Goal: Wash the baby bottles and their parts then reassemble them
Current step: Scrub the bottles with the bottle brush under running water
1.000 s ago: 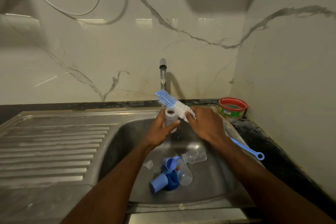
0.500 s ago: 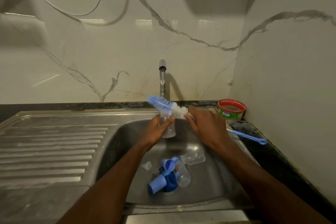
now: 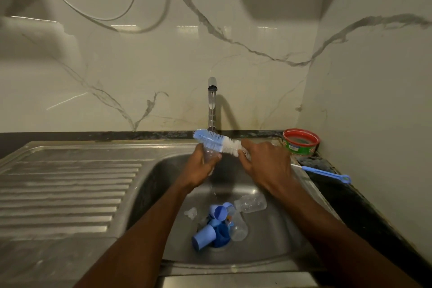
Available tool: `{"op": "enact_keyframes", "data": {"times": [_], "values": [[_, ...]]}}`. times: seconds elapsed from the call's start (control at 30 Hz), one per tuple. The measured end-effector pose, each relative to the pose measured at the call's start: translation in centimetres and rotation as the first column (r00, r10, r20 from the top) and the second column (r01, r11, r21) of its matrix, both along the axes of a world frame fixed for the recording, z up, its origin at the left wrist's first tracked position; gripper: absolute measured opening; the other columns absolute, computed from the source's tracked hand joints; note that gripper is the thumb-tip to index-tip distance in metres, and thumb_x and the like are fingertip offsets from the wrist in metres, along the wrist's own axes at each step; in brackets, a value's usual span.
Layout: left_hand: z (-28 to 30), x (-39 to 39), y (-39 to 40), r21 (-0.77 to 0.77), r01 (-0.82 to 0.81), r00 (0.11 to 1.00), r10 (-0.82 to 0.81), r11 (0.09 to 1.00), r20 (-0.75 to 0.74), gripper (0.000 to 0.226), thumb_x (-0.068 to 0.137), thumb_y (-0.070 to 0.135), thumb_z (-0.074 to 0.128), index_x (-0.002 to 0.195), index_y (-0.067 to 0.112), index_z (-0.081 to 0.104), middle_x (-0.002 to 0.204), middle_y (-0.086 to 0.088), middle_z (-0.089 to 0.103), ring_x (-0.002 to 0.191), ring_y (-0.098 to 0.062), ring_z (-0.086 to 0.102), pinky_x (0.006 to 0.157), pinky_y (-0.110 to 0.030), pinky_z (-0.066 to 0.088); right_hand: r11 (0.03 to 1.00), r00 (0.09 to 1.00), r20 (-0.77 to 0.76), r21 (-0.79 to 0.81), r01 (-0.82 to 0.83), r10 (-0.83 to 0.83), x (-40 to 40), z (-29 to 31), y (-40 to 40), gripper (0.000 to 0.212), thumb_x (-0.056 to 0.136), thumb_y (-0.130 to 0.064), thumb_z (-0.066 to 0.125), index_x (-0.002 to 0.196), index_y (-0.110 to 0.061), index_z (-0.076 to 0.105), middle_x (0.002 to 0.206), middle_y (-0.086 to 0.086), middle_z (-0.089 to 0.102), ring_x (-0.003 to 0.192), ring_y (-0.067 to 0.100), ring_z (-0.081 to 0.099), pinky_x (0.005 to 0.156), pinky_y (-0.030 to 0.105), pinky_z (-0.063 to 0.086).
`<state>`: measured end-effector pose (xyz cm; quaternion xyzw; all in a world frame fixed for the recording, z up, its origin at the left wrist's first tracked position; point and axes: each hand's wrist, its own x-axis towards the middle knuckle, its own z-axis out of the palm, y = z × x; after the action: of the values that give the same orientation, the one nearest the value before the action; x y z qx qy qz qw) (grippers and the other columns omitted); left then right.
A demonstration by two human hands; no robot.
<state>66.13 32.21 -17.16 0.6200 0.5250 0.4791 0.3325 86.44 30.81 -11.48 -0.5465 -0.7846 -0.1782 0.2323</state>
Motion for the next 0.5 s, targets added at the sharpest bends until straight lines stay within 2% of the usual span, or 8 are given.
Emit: {"op": "enact_keyframes", "data": {"times": [0.07, 0.17, 0.23, 0.3, 0.33, 0.4, 0.5], "values": [[-0.1, -0.4, 0.2, -0.005, 0.011, 1.0, -0.011, 1.0, -0.014, 0.046, 0.097, 0.033, 0.065, 0.139, 0.032, 0.045, 0.121, 0.021, 0.055, 0.107, 0.004, 0.055, 0.082, -0.016, 0.045, 1.0, 1.0, -0.007, 0.005, -0.023, 0.023, 0.9, 0.0, -0.2, 0.033, 0.099, -0.053, 0.043, 0.123, -0.034, 0.057, 0.091, -0.003, 0.069, 0.079, 0.019, 0.064, 0.06, 0.03, 0.035], [-0.8, 0.1, 0.8, -0.039, 0.014, 0.986, -0.02, 0.999, -0.165, 0.046, 0.091, 0.042, 0.072, 0.129, 0.023, 0.055, 0.118, 0.011, 0.063, 0.109, -0.009, 0.062, 0.091, -0.025, 0.05, 0.999, 0.999, 0.0, -0.01, -0.045, 0.045, 0.3, -0.3, -0.1, 0.031, 0.101, -0.051, 0.041, 0.123, -0.034, 0.056, 0.092, -0.004, 0.068, 0.073, 0.017, 0.057, 0.059, 0.029, 0.034], [-0.6, 1.0, 0.6, 0.022, 0.016, 0.967, -0.009, 1.0, -0.256, 0.053, 0.082, 0.042, 0.081, 0.124, 0.021, 0.058, 0.111, 0.012, 0.065, 0.105, -0.007, 0.064, 0.09, -0.02, 0.05, 1.0, 0.999, -0.034, -0.013, -0.027, 0.027, -0.6, -0.2, 0.4, 0.032, 0.101, -0.052, 0.04, 0.121, -0.034, 0.057, 0.091, -0.003, 0.068, 0.073, 0.018, 0.058, 0.061, 0.03, 0.038], [-0.1, 1.6, 0.2, 0.04, 0.076, 0.982, -0.068, 0.996, -0.177, 0.061, 0.08, 0.035, 0.084, 0.133, 0.03, 0.054, 0.115, 0.022, 0.062, 0.108, 0.006, 0.06, 0.088, -0.013, 0.048, 1.0, 0.994, -0.106, -0.022, 0.01, -0.012, -0.8, 0.3, 1.0, 0.034, 0.098, -0.054, 0.042, 0.114, -0.031, 0.06, 0.089, -0.002, 0.068, 0.073, 0.019, 0.058, 0.063, 0.031, 0.042], [0.0, 1.6, 0.2, 0.04, 0.085, 0.99, -0.08, 0.996, -0.114, 0.061, 0.081, 0.028, 0.084, 0.134, 0.034, 0.052, 0.117, 0.024, 0.062, 0.108, 0.009, 0.06, 0.089, -0.014, 0.049, 0.999, 0.989, -0.144, -0.034, 0.021, -0.026, -0.5, 0.5, 1.3, 0.034, 0.097, -0.055, 0.043, 0.11, -0.03, 0.062, 0.088, -0.001, 0.068, 0.073, 0.02, 0.058, 0.063, 0.031, 0.04], [0.0, 1.2, 0.3, 0.053, 0.05, 0.998, -0.048, 0.997, -0.042, 0.053, 0.082, 0.017, 0.082, 0.127, 0.032, 0.057, 0.116, 0.017, 0.066, 0.105, 0.001, 0.064, 0.092, -0.024, 0.053, 0.998, 0.981, -0.189, -0.051, 0.033, -0.042, 0.5, 0.4, 1.6, 0.036, 0.094, -0.058, 0.047, 0.103, -0.028, 0.067, 0.086, -0.001, 0.07, 0.074, 0.021, 0.06, 0.061, 0.03, 0.034], [0.1, 0.8, 0.5, 0.042, -0.052, 0.992, 0.046, 0.998, 0.117, 0.044, 0.081, 0.016, 0.082, 0.116, 0.031, 0.061, 0.111, 0.008, 0.069, 0.103, -0.01, 0.067, 0.092, -0.034, 0.057, 0.995, 0.963, -0.268, -0.098, 0.008, -0.034, 1.8, -0.3, 1.8, 0.04, 0.089, -0.061, 0.05, 0.1, -0.03, 0.073, 0.083, -0.005, 0.07, 0.075, 0.019, 0.063, 0.059, 0.029, 0.034]]}}
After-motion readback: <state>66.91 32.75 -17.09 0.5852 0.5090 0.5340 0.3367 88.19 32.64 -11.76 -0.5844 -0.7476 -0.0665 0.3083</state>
